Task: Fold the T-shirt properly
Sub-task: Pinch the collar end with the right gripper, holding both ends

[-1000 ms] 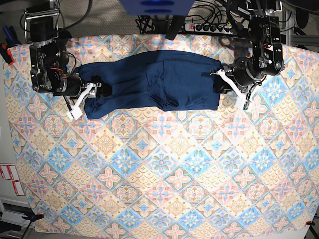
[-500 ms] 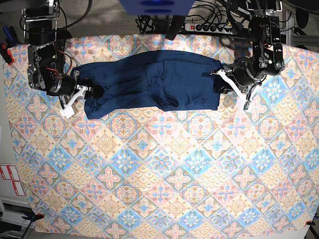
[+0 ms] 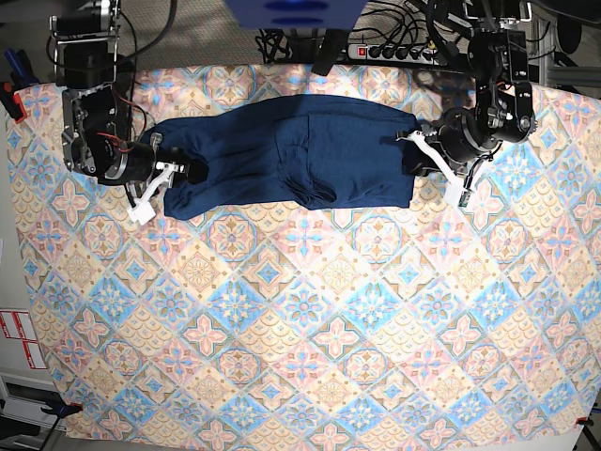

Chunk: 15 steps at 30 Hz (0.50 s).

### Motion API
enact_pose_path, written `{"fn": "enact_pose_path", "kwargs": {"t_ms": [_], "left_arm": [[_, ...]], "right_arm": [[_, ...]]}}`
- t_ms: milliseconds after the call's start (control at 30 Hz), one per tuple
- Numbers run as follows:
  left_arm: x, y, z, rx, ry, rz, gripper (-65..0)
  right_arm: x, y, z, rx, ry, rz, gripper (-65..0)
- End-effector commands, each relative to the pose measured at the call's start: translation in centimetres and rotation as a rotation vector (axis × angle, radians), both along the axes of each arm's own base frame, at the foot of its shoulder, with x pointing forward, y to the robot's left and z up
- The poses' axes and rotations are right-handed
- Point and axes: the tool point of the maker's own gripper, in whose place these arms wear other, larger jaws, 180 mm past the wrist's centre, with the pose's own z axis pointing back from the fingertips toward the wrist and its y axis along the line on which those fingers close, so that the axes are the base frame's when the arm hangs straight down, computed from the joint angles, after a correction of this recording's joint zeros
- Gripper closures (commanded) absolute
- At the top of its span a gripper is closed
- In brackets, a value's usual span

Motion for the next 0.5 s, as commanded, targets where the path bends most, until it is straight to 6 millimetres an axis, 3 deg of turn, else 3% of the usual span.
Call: {"fn": "enact_pose_path", "kwargs": {"t_ms": [0, 100, 200, 333, 467], "left_arm": [[0.7, 0.0, 0.9, -0.01, -0.038, 0.0, -2.6], [0.7, 0.0, 0.9, -0.01, -0.039, 0.0, -2.6], [0.7, 0.0, 0.9, -0.012, -0.04, 0.0, -2.6], [1.4, -0.7, 1.3, -0.035, -0.056, 0.013, -2.6], [2.0, -2.1, 1.6, -0.073, -0.072, 0.02, -2.6]], "right_arm": [[-2.9, -0.4, -1.5, -0.069, 0.113, 0.082, -15.8], [-2.1, -0.5, -1.3, -0.07, 0.099, 0.076, -8.6], [0.1, -0.5, -0.4, -0.072, 0.056, 0.074, 0.0], [2.5, -2.9, 1.1, -0.075, 0.004, -0.018, -0.5], [3.7, -5.1, 2.0, -0.069, -0.03, -0.113, -0.6]]}}
